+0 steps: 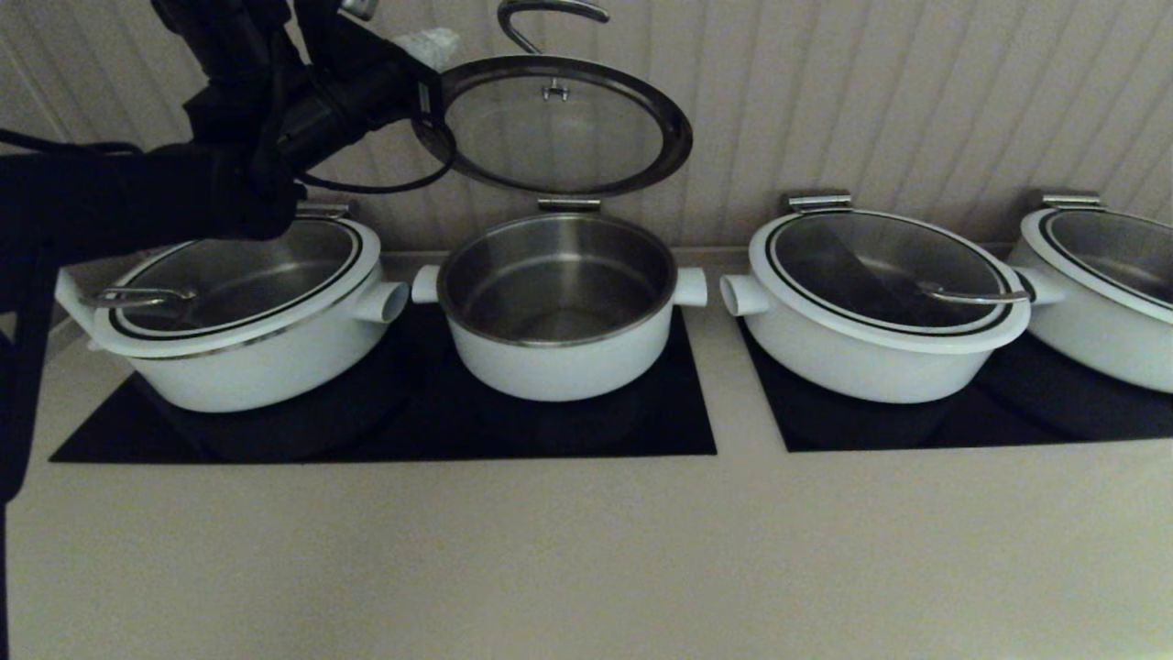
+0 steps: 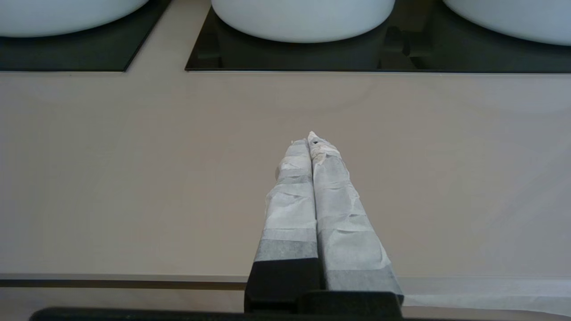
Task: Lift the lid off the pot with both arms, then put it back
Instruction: Close the pot lid
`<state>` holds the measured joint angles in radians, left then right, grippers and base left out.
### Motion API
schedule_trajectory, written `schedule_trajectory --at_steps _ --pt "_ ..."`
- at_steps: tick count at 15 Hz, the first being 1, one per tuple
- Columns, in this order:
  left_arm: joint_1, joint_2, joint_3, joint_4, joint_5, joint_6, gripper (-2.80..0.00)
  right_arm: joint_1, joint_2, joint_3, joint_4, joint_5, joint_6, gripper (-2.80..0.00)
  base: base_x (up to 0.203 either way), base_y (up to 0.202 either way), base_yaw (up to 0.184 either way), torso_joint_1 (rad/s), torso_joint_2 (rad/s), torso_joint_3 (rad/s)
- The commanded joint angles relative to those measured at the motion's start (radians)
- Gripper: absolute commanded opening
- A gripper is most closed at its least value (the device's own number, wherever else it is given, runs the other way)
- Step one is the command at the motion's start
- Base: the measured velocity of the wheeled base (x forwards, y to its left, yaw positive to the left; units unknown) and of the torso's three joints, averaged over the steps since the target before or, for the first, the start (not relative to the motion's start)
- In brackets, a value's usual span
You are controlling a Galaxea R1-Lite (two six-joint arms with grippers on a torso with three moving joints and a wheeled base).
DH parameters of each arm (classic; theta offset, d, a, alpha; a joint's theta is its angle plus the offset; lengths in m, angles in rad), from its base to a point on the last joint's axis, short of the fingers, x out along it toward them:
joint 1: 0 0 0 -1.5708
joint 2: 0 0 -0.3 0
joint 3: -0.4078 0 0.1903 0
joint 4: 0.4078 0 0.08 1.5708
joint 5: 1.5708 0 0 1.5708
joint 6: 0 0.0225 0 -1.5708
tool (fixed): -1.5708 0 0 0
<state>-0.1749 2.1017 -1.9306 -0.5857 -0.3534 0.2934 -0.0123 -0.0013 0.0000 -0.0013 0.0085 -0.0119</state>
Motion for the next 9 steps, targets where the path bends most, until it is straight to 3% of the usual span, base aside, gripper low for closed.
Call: schedule_trajectory --at_steps 1,9 --pt "0.0 0.006 0.018 -0.003 -0.002 0.001 -2.8 0.001 0.001 0.0 0.0 0.001 0.0 -2.8 0.0 0.0 0.0 0.0 0.0 0.0" --pt "-0.004 -0.059 0.185 -0.019 -0.002 0.001 -2.8 0.0 0.001 0.0 0.0 0.001 0.0 -2.8 0.0 0.0 0.0 0.0 0.0 0.0"
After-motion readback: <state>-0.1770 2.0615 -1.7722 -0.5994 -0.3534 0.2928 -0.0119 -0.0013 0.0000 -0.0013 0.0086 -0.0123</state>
